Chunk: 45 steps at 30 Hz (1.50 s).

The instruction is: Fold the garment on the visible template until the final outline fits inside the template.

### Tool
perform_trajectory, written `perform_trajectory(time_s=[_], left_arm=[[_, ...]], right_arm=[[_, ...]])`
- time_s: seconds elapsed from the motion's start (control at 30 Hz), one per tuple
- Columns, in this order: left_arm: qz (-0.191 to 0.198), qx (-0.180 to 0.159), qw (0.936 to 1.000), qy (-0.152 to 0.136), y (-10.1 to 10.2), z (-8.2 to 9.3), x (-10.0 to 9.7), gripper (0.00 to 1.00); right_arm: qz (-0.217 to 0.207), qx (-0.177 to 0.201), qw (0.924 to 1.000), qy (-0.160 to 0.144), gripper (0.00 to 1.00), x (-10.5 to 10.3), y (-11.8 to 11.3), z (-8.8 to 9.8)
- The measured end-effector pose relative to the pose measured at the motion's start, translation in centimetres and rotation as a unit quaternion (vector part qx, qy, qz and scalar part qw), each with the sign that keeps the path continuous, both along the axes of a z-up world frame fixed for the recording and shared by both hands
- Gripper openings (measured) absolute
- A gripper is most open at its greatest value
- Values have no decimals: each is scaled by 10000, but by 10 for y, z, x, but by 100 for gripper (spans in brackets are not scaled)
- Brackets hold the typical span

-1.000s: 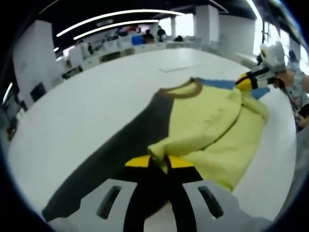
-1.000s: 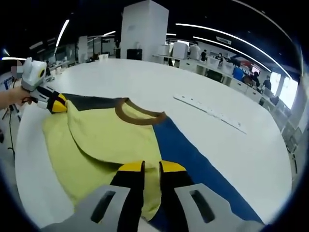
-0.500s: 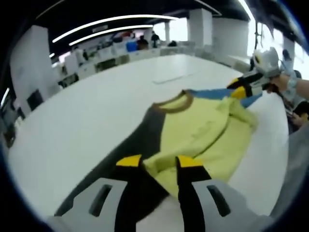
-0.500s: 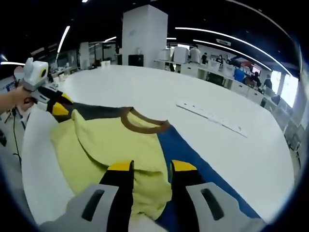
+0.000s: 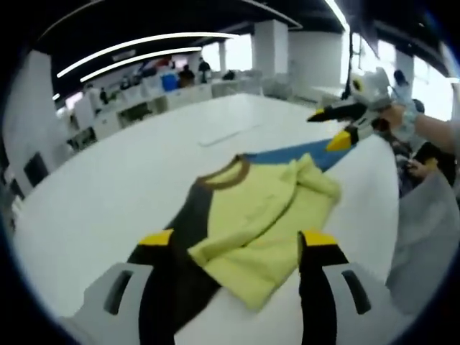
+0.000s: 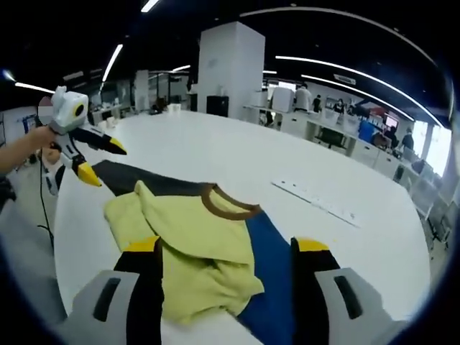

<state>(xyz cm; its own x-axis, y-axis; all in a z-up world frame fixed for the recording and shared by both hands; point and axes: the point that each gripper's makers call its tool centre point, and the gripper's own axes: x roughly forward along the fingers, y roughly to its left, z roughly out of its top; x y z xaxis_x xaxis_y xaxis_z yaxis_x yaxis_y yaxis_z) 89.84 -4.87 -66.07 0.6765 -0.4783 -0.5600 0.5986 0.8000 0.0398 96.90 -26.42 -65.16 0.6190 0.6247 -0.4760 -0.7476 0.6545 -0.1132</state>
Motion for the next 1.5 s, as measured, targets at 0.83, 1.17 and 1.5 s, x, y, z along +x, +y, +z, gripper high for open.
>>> perform_trajectory(time_s=[0.83, 1.17, 1.5], left_arm=[[-323, 93, 9994, -53, 15, 39, -54, 80], [-435, 100, 9989, -169, 22, 63, -75, 82], [-426, -49, 9988, -221, 29, 76, -106, 84]], right_arm=[[389, 36, 9992, -125, 100, -65, -4, 35], [420, 122, 9987, -277, 100, -88, -15, 54], [437, 151, 9983, -363, 100, -124, -35, 67]])
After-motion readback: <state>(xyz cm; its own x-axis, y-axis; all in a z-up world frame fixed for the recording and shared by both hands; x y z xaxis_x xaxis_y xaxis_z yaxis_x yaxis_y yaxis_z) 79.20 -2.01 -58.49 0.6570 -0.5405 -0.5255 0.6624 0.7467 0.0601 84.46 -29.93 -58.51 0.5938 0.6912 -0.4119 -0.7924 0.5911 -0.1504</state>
